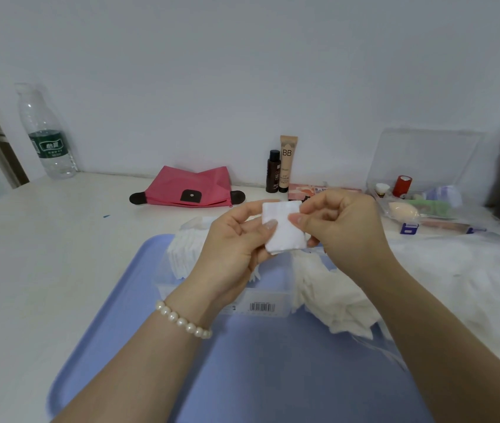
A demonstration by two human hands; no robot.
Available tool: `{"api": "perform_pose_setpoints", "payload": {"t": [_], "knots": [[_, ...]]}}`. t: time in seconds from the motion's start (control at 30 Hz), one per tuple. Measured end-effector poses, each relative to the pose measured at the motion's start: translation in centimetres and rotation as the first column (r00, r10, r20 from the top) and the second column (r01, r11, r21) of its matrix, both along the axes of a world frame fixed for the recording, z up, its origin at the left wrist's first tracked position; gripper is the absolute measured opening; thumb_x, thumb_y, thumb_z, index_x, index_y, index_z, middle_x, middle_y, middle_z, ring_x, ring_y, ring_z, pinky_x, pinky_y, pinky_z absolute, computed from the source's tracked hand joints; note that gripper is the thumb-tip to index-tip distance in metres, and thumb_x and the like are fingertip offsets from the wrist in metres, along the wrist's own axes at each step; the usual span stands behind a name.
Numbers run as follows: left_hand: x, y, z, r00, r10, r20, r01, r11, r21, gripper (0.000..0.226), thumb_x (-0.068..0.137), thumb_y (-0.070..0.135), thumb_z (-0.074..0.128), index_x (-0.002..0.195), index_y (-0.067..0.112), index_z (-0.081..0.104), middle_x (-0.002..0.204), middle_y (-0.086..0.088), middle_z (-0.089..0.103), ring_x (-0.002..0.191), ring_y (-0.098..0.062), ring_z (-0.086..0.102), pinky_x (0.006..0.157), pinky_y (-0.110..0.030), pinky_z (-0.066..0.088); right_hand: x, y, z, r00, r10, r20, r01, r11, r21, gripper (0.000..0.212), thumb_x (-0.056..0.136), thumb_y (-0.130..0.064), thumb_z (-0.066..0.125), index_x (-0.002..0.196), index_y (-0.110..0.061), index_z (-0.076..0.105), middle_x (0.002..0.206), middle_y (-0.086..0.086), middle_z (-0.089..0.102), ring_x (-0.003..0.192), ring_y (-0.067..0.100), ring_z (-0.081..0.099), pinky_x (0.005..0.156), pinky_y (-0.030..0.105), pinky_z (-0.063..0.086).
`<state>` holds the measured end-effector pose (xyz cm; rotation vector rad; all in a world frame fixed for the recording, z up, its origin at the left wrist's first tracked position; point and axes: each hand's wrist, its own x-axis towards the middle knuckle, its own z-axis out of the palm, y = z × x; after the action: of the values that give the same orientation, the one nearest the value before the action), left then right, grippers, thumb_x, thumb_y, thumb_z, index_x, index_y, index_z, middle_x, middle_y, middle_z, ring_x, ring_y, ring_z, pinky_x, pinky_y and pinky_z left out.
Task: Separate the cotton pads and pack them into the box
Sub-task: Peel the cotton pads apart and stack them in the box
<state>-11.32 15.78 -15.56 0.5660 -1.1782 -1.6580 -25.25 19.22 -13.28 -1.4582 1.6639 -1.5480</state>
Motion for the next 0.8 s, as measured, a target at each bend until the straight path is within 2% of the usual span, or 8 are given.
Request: {"api": "perform_pose_setpoints", "payload": {"t": [0.1,0.2,0.27,0.4,0.53,0.63,0.73,0.8], "knots": [[0.2,-0.2,0.0,0.999,0.033,0.005,-0.033,0.999,0.008,0.031,0.088,-0.009,0.05,0.108,0.015,0.056,0.083,-0.01,0.073,0.072,-0.018,0.07,0.067,-0.028,0.059,-0.4,-0.1,0.1,0.998,-0.021,-0.06,0.022,1.0,0.013,0.012,0.075,-0.012,0.076,0.075,-0.015,0.065,0.061,0.009,0.064,0.049,0.012,0.055,0.055,0.031,0.053],[0.4,-0.5,-0.2,0.989,0.132,0.065,-0.133,0.991,0.001,0.03,0.089,-0.01,0.05,0.097,0.019,0.048,0.081,-0.011,0.068,0.069,-0.018,0.067,0.063,-0.027,0.057,-1.6,-0.1,0.6,0.997,-0.011,-0.078,0.014,0.999,0.037,0.012,0.077,-0.009,0.074,0.077,-0.015,0.063,0.067,0.01,0.066,0.045,0.008,0.056,0.042,0.02,0.046],[0.6,-0.8,-0.2,0.981,0.165,0.1,-0.165,0.986,-0.007,0.029,0.09,-0.012,0.047,0.086,0.017,0.046,0.079,-0.009,0.064,0.07,-0.019,0.064,0.062,-0.027,0.057,-2.6,0.1,1.1,0.99,0.032,-0.141,-0.018,0.995,0.098,0.017,0.079,-0.002,0.071,0.073,-0.016,0.063,0.065,0.006,0.065,0.048,0.009,0.058,0.043,0.017,0.046],[0.9,-1.0,-0.1,0.974,0.143,0.174,-0.14,0.99,-0.031,0.047,0.087,-0.018,0.039,0.059,0.01,0.064,0.073,-0.006,0.063,0.075,-0.02,0.061,0.07,-0.028,0.057,-3.5,0.0,0.6,0.841,0.217,-0.496,-0.04,0.939,0.342,0.022,0.08,0.005,0.063,0.081,-0.016,0.07,0.076,-0.003,0.067,0.07,0.008,0.062,0.072,0.026,0.055],[0.5,-0.8,0.1,0.978,0.111,0.179,-0.116,0.993,0.014,0.038,0.089,-0.014,0.038,0.078,0.003,0.07,0.091,-0.007,0.069,0.082,-0.018,0.067,0.068,-0.027,0.059,-2.9,-0.6,-1.3,0.683,0.375,-0.626,-0.051,0.881,0.471,0.042,0.077,-0.002,0.068,0.112,-0.025,0.061,0.112,-0.008,0.06,0.1,0.007,0.054,0.085,0.019,0.042],[0.6,-0.9,-0.1,0.977,0.122,0.175,-0.126,0.992,0.008,0.024,0.088,-0.007,0.049,0.082,0.005,0.069,0.088,-0.01,0.07,0.083,-0.023,0.067,0.068,-0.029,0.059,-2.9,-0.7,-1.9,0.665,0.42,-0.617,-0.055,0.852,0.521,0.054,0.075,-0.006,0.068,0.12,-0.03,0.049,0.119,-0.011,0.055,0.106,0.012,0.052,0.085,0.023,0.044],[0.9,-1.1,-0.4,0.956,0.185,0.227,-0.176,0.983,-0.061,0.025,0.083,-0.007,0.059,0.073,0.012,0.072,0.096,-0.016,0.07,0.094,-0.032,0.067,0.066,-0.027,0.056,-3.0,-0.6,-1.8,0.693,0.421,-0.585,-0.061,0.843,0.535,0.046,0.076,-0.011,0.07,0.112,-0.031,0.05,0.103,-0.008,0.059,0.091,0.012,0.054,0.071,0.021,0.044],[1.0,-1.2,-0.5,0.953,0.184,0.24,-0.174,0.983,-0.063,0.034,0.083,-0.009,0.058,0.066,0.016,0.074,0.097,-0.016,0.071,0.098,-0.032,0.067,0.065,-0.024,0.053,-3.2,-0.6,-1.3,0.707,0.363,-0.608,-0.06,0.886,0.459,0.026,0.074,-0.013,0.074,0.087,-0.029,0.059,0.095,-0.003,0.064,0.085,0.012,0.057,0.073,0.025,0.046]]}}
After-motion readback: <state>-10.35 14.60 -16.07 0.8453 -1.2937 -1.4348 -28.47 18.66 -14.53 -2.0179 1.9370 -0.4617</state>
